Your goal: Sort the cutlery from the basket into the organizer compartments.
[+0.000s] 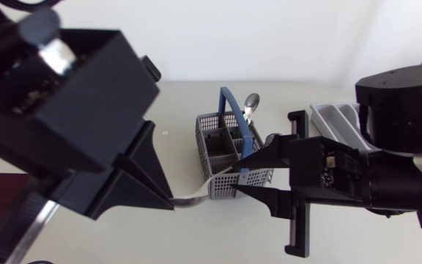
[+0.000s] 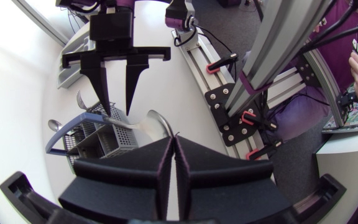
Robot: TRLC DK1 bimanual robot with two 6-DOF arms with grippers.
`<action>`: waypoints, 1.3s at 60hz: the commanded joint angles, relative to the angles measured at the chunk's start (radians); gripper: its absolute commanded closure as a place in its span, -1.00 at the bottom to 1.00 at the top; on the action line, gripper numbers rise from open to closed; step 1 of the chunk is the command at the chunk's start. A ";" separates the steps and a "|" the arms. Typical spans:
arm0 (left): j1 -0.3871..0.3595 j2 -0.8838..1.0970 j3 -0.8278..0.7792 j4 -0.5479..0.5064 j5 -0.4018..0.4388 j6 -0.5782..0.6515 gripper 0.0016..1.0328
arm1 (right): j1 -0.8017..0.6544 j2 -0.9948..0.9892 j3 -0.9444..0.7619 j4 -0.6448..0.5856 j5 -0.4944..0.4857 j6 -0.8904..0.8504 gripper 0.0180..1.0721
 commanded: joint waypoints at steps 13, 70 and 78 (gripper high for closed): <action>-0.001 0.077 -0.005 0.040 0.024 -0.008 0.94 | 0.037 0.007 0.015 0.042 0.004 0.000 0.25; 0.101 0.099 -0.079 0.152 0.058 0.008 0.62 | 0.052 0.070 -0.028 0.065 0.011 0.072 0.89; 0.105 0.086 -0.120 0.230 0.040 -0.043 0.51 | 0.052 0.064 -0.048 0.050 0.011 0.080 0.89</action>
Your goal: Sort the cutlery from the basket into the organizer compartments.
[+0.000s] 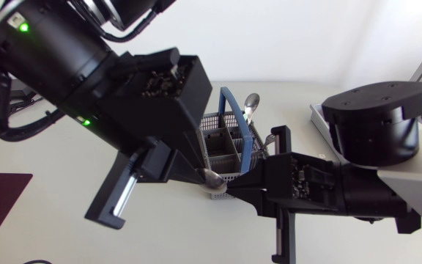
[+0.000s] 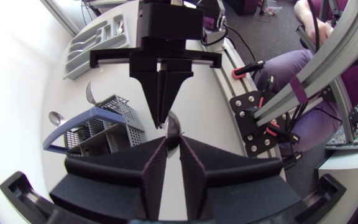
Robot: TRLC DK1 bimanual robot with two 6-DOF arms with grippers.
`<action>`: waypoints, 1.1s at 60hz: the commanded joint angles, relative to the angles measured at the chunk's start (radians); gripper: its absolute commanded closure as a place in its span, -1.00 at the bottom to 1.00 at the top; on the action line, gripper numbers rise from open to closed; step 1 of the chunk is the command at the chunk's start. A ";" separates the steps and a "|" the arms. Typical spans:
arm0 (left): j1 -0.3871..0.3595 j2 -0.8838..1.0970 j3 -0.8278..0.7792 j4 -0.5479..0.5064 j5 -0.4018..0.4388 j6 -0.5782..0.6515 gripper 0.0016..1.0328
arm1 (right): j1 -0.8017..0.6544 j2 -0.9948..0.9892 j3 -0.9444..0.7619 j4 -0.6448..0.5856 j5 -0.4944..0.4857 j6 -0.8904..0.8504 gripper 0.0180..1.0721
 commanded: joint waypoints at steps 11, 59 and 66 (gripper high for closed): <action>0.003 -0.022 -0.136 0.170 -0.068 -0.121 0.43 | -0.010 -0.031 -0.052 -0.022 -0.006 0.057 0.89; 0.069 -0.094 -0.336 0.701 -0.357 -0.377 0.28 | -0.542 -0.252 -0.152 -0.223 -0.054 -0.081 0.89; 0.077 -0.076 -0.348 0.756 -0.405 -0.406 0.26 | -0.732 -0.190 -0.149 -0.176 -0.080 -0.142 0.89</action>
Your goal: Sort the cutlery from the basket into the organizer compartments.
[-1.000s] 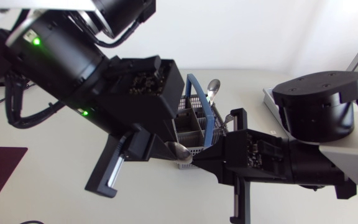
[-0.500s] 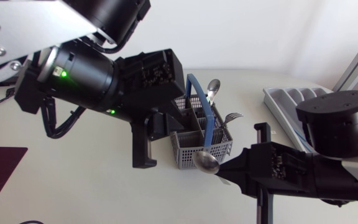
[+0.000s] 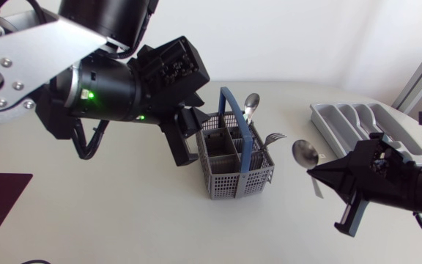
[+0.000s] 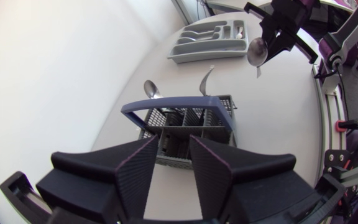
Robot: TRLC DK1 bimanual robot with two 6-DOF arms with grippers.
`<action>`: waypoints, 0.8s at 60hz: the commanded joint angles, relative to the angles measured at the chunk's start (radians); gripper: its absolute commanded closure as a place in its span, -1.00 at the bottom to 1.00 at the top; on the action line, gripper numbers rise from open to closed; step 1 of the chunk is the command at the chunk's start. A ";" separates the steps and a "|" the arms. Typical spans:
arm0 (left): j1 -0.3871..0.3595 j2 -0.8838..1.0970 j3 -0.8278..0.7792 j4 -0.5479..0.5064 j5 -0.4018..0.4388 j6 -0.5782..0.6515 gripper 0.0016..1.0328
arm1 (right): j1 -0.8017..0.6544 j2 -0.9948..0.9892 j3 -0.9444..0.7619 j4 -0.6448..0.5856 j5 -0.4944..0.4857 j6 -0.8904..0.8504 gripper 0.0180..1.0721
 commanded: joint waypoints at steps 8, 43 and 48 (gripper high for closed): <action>0.016 0.021 -0.044 0.077 -0.057 -0.066 0.25 | -0.307 0.182 0.014 0.114 -0.093 -0.089 0.89; 0.062 0.086 -0.041 0.159 -0.123 -0.163 0.15 | -0.612 0.836 0.449 0.381 -0.037 0.035 0.89; 0.068 0.092 -0.044 0.163 -0.123 -0.174 0.13 | -0.611 0.923 0.520 0.425 -0.002 0.070 0.89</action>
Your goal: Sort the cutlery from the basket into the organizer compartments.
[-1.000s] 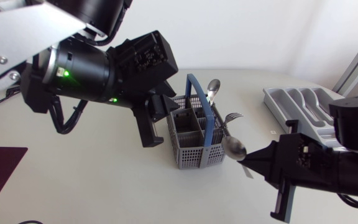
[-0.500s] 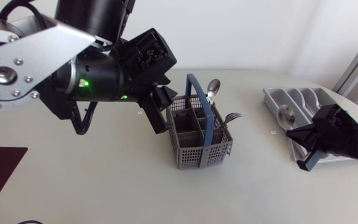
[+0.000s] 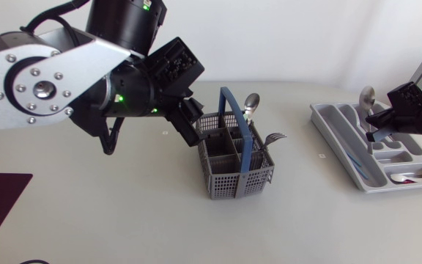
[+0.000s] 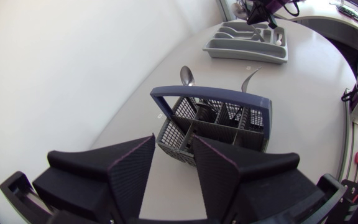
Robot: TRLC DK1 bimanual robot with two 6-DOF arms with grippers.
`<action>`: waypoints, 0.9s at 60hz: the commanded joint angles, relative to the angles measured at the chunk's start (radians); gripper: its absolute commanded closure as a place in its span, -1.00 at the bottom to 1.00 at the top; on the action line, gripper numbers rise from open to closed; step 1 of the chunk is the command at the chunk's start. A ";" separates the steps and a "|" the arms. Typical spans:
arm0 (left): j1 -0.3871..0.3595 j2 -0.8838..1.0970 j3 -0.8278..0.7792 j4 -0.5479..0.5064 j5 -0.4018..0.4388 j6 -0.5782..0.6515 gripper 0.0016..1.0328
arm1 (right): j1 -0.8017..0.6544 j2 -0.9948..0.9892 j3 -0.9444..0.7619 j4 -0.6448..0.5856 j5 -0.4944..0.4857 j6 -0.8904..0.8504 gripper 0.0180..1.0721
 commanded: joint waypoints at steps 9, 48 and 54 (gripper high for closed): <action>0.019 0.027 -0.023 0.026 -0.005 -0.055 0.11 | 0.002 0.255 0.228 0.042 0.078 0.102 0.89; 0.030 0.055 -0.046 0.040 -0.005 -0.062 0.07 | 0.062 0.660 0.665 -0.160 0.245 0.206 0.89; 0.030 0.055 -0.047 0.038 -0.005 -0.062 0.07 | 0.056 0.687 0.692 -0.177 0.245 0.211 0.89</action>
